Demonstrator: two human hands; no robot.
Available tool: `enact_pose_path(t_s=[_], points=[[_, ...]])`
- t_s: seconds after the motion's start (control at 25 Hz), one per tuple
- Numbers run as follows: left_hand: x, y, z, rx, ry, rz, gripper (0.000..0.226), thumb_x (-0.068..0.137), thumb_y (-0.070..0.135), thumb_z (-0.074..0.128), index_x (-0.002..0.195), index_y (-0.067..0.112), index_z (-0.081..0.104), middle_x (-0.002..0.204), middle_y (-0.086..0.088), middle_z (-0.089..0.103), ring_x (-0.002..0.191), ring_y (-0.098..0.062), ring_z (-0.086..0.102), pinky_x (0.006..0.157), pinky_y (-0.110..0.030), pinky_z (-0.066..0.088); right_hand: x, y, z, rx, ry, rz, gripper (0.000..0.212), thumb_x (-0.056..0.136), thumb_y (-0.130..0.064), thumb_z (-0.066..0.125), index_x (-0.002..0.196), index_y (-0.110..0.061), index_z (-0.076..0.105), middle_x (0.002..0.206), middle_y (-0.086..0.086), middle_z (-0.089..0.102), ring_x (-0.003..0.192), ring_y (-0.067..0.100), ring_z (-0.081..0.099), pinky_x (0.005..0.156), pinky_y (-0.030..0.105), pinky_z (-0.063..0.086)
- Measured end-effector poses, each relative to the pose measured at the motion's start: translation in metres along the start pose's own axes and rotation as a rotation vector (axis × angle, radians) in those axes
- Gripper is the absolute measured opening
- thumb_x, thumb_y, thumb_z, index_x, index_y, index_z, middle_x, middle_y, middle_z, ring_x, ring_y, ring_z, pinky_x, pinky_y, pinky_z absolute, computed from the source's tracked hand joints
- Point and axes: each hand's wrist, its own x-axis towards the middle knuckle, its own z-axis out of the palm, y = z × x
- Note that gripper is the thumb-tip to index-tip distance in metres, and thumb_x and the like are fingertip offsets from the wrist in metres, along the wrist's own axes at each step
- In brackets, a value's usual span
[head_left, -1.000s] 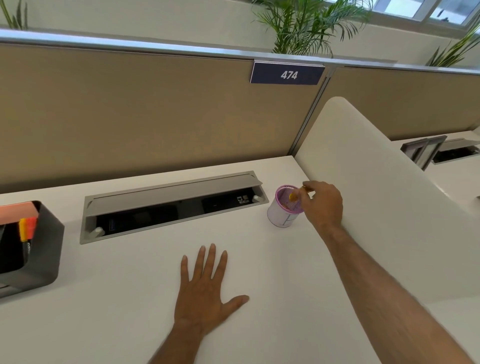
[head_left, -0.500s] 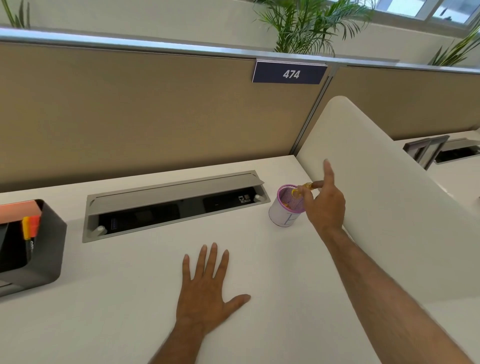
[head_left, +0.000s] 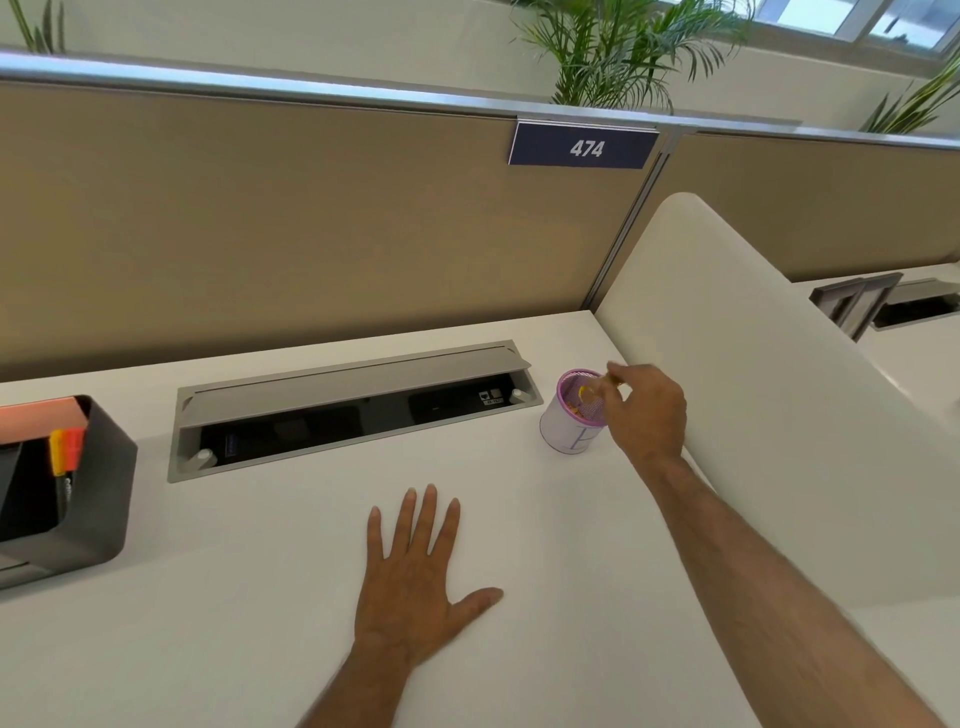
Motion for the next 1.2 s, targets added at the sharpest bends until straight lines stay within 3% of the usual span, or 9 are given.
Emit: enact_pose_path(t_s=[0.08, 0.2, 0.32, 0.36, 0.52, 0.88, 1.04, 1.12, 1.2], points=[[0.000, 0.000, 0.001, -0.005, 0.001, 0.001, 0.103, 0.079, 0.091, 0.027, 0.155, 0.022, 0.020, 0.164, -0.011, 0.015, 0.152, -0.032, 0.006, 0.116, -0.068, 0.010, -0.001, -0.002, -0.001, -0.040, -0.005, -0.001, 0.050, 0.087, -0.020, 0.073, 0.133, -0.011, 0.057, 0.099, 0.006, 0.074, 0.085, 0.030, 0.068, 0.075, 0.034, 0.050], [0.001, 0.000, 0.001, -0.011, 0.001, 0.003, 0.102, 0.080, 0.090, 0.029, 0.155, 0.021, 0.022, 0.164, -0.012, 0.017, 0.151, -0.032, 0.008, 0.116, -0.068, 0.011, -0.002, -0.004, -0.001, 0.036, 0.044, 0.047, 0.078, 0.086, -0.021, 0.075, 0.149, -0.015, 0.030, 0.090, -0.001, 0.070, 0.072, 0.024, 0.062, 0.066, 0.028, 0.044], [0.001, -0.001, 0.002, -0.013, 0.006, 0.003, 0.103, 0.079, 0.091, 0.028, 0.155, 0.021, 0.021, 0.164, -0.012, 0.016, 0.151, -0.032, 0.008, 0.116, -0.068, 0.010, -0.002, 0.000, 0.001, -0.047, -0.019, -0.013, 0.037, 0.087, -0.018, 0.071, 0.123, -0.008, 0.065, 0.102, 0.011, 0.075, 0.091, 0.035, 0.069, 0.075, 0.034, 0.050], [0.000, 0.000, 0.002, -0.012, 0.006, 0.003, 0.103, 0.079, 0.091, 0.028, 0.155, 0.021, 0.021, 0.164, -0.012, 0.015, 0.151, -0.032, 0.007, 0.116, -0.068, 0.010, -0.004, 0.000, 0.000, -0.063, -0.026, -0.024, 0.033, 0.088, -0.017, 0.071, 0.120, -0.009, 0.068, 0.105, 0.012, 0.075, 0.093, 0.035, 0.069, 0.078, 0.036, 0.052], [0.000, 0.000, 0.002, -0.020, 0.013, -0.001, 0.103, 0.079, 0.091, 0.028, 0.155, 0.021, 0.021, 0.164, -0.012, 0.016, 0.151, -0.032, 0.007, 0.116, -0.068, 0.010, -0.006, -0.004, 0.000, -0.009, 0.022, 0.025, 0.054, 0.088, -0.016, 0.071, 0.139, -0.012, 0.052, 0.099, 0.008, 0.075, 0.081, 0.031, 0.064, 0.077, 0.038, 0.053], [0.001, 0.000, 0.003, -0.038, 0.006, 0.003, 0.103, 0.079, 0.091, 0.029, 0.155, 0.022, 0.020, 0.165, -0.010, 0.014, 0.152, -0.032, 0.006, 0.116, -0.067, 0.010, -0.008, -0.001, -0.001, 0.038, 0.059, 0.056, 0.048, 0.087, -0.020, 0.073, 0.133, -0.014, 0.058, 0.104, 0.007, 0.076, 0.078, 0.030, 0.066, 0.079, 0.036, 0.052], [0.001, -0.001, -0.002, -0.060, -0.029, -0.011, 0.104, 0.078, 0.093, 0.021, 0.156, 0.026, 0.009, 0.166, -0.006, 0.001, 0.151, -0.029, -0.007, 0.117, -0.063, -0.001, -0.013, -0.017, -0.011, 0.303, 0.172, 0.183, 0.034, 0.082, -0.024, 0.080, 0.113, -0.014, 0.070, 0.095, 0.005, 0.077, 0.059, 0.002, 0.058, 0.068, 0.011, 0.045], [0.001, -0.002, -0.008, -0.087, -0.031, -0.022, 0.105, 0.076, 0.094, 0.014, 0.156, 0.028, -0.002, 0.165, -0.003, -0.009, 0.150, -0.025, -0.017, 0.118, -0.058, -0.009, -0.025, -0.031, -0.016, 0.552, 0.155, 0.337, 0.024, 0.081, -0.025, 0.081, 0.102, -0.017, 0.073, 0.094, 0.005, 0.076, 0.063, 0.002, 0.059, 0.065, 0.019, 0.049], [0.000, 0.000, -0.021, -0.215, -0.032, -0.055, 0.105, 0.074, 0.094, 0.013, 0.156, 0.029, -0.003, 0.166, 0.000, -0.009, 0.150, -0.020, -0.017, 0.121, -0.051, -0.010, -0.045, -0.051, -0.023, 0.874, 0.072, 0.534, 0.009, 0.082, -0.023, 0.081, 0.089, -0.020, 0.076, 0.087, 0.006, 0.074, 0.053, 0.011, 0.056, 0.049, 0.027, 0.048]])
